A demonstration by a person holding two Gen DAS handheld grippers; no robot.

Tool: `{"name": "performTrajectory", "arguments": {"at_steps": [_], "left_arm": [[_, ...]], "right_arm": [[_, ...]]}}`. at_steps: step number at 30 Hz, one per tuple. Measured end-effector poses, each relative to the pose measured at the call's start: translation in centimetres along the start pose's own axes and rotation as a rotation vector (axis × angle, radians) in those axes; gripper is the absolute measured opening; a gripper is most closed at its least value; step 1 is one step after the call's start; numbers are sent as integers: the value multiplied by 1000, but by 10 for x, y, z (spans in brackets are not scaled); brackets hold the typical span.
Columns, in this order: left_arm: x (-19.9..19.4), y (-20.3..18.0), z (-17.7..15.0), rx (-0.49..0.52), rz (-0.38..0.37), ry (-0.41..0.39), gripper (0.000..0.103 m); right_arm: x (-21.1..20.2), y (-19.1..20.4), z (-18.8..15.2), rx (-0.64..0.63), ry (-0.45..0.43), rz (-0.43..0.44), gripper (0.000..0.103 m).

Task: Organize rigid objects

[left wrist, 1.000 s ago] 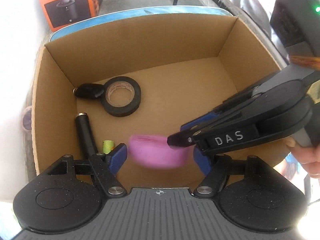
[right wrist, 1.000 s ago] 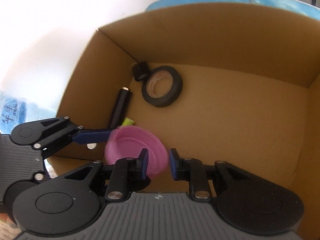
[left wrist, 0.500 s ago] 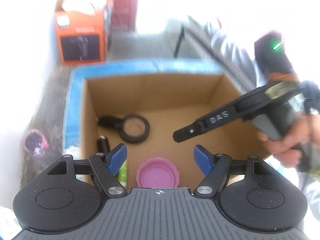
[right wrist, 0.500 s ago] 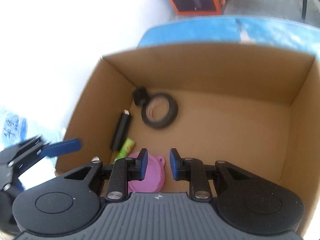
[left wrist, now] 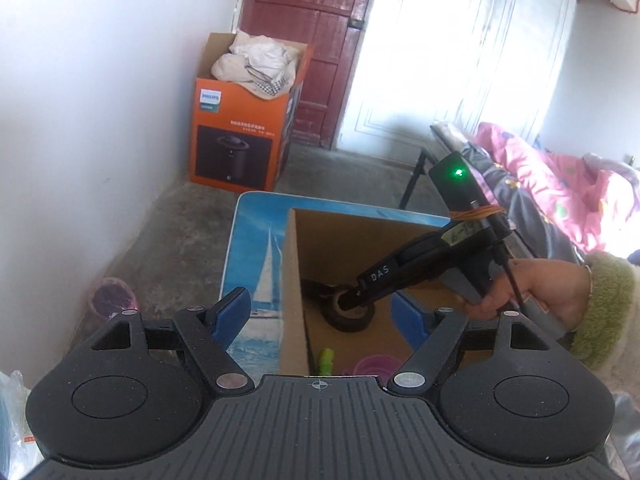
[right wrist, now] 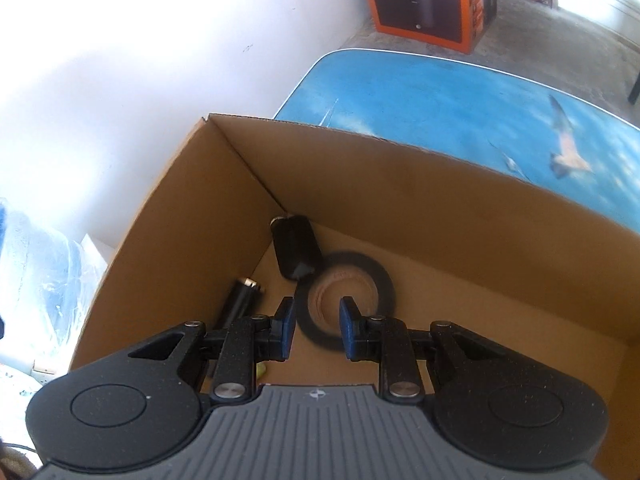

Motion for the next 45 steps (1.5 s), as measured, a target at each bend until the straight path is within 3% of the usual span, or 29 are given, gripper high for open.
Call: {"name": "performTrajectory", "arguments": {"at_steps": [5,16,24,29,33,38,41,45], "left_arm": [[-3,5,-6,26,25,-6,78],[-14,5,-17,19,-9,6,78],[-36,-7,-22,81,-93,6,82],[-47,-24,-37,149,-183,20,85],[-46,-43,-57,187,-246,75,85],[-46,-71,-84,236,-300,143,85],[-45,-91,-102,263,-340,187,84],[-40,-111,-124,314,-329,188,83]], "right_arm": [[9,-1,-3,12,32,-2,25],[0,-5,-9,61,41,-4,26],[-81,10,-21,110,-164,97,26],[-149,23,-58,127,-305,151,26],[-189,28,-100,140,-397,159,26],[-197,20,-155,228,-432,188,29],[-198,12,-188,286,-460,168,48],[-181,-10,-218,353,-477,132,50]]}}
Point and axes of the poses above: each gripper's, at about its wrist camera, not at the fingertips, and x roughly the way its jaws point, y to its left, z to its top, the point moved 6 cm from there along x, roughly the way its jaws point, and after that the axes turned 3 degrees about -y, right-handed, at the moved point
